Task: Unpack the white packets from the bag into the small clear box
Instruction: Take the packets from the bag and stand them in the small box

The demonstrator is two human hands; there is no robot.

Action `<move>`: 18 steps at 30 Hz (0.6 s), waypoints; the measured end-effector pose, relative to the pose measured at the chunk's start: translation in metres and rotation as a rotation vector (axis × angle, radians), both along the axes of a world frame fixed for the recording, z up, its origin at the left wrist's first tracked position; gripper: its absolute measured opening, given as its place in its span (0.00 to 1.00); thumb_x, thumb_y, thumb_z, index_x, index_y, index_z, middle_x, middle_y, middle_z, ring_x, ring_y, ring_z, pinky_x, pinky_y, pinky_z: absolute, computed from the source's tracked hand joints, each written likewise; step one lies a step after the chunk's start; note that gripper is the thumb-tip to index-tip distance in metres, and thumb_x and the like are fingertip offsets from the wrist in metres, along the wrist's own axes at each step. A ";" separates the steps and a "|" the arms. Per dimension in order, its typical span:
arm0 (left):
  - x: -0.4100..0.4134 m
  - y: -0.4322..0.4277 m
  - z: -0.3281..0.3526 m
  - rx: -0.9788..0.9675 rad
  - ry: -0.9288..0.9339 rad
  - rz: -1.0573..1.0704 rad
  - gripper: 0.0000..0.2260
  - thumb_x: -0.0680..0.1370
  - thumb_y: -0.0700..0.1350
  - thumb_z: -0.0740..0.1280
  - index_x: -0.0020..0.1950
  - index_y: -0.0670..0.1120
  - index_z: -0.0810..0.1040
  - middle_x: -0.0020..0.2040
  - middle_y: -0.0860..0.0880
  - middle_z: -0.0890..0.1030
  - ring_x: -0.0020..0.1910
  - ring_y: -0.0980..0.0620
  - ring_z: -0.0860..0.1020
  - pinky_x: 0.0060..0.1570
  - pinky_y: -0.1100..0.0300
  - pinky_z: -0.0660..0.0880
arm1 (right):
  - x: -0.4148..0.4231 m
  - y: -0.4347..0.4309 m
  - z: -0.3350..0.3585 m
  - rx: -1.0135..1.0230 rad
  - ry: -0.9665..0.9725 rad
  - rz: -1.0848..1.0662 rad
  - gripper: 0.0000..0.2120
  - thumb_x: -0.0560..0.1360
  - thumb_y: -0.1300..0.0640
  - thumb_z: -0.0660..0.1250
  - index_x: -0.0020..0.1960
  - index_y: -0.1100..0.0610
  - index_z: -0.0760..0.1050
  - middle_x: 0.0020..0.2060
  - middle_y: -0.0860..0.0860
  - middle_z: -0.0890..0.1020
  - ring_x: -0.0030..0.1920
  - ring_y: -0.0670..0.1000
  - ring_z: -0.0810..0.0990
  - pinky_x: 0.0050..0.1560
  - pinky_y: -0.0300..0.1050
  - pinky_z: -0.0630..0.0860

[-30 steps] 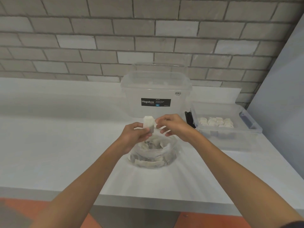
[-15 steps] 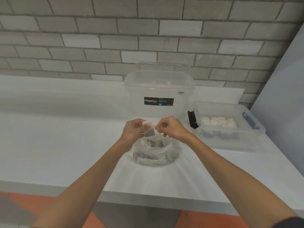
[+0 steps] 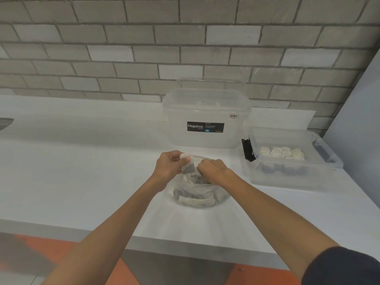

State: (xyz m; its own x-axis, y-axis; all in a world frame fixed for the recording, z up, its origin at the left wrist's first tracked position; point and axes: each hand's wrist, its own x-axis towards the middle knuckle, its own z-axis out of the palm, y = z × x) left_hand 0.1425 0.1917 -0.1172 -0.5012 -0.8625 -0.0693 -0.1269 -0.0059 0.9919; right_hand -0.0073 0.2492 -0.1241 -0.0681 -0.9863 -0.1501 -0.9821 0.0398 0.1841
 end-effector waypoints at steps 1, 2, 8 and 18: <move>0.001 0.000 0.000 -0.002 0.001 0.000 0.08 0.75 0.42 0.71 0.48 0.36 0.79 0.44 0.44 0.82 0.42 0.49 0.80 0.47 0.56 0.80 | 0.000 0.001 0.002 -0.011 -0.001 -0.003 0.09 0.76 0.66 0.61 0.54 0.61 0.77 0.54 0.56 0.79 0.47 0.58 0.77 0.42 0.45 0.67; 0.002 0.000 0.000 -0.004 0.000 0.000 0.08 0.76 0.41 0.71 0.48 0.37 0.79 0.44 0.44 0.82 0.42 0.48 0.80 0.46 0.57 0.80 | -0.001 0.002 0.004 -0.021 -0.007 -0.007 0.10 0.75 0.68 0.61 0.53 0.61 0.77 0.53 0.57 0.79 0.44 0.57 0.75 0.41 0.45 0.67; 0.006 -0.006 0.002 -0.031 -0.035 0.020 0.04 0.76 0.41 0.71 0.46 0.41 0.80 0.44 0.43 0.82 0.43 0.47 0.80 0.46 0.56 0.80 | -0.019 0.006 0.022 -0.163 -0.430 -0.088 0.07 0.75 0.65 0.62 0.46 0.59 0.78 0.48 0.56 0.80 0.42 0.56 0.78 0.42 0.49 0.77; -0.006 -0.011 0.021 -0.106 -0.047 0.087 0.09 0.75 0.39 0.70 0.52 0.44 0.73 0.46 0.38 0.82 0.43 0.43 0.81 0.44 0.55 0.81 | -0.047 0.036 0.057 -0.337 -1.163 -0.356 0.02 0.74 0.62 0.70 0.46 0.60 0.80 0.33 0.52 0.81 0.30 0.47 0.78 0.29 0.37 0.73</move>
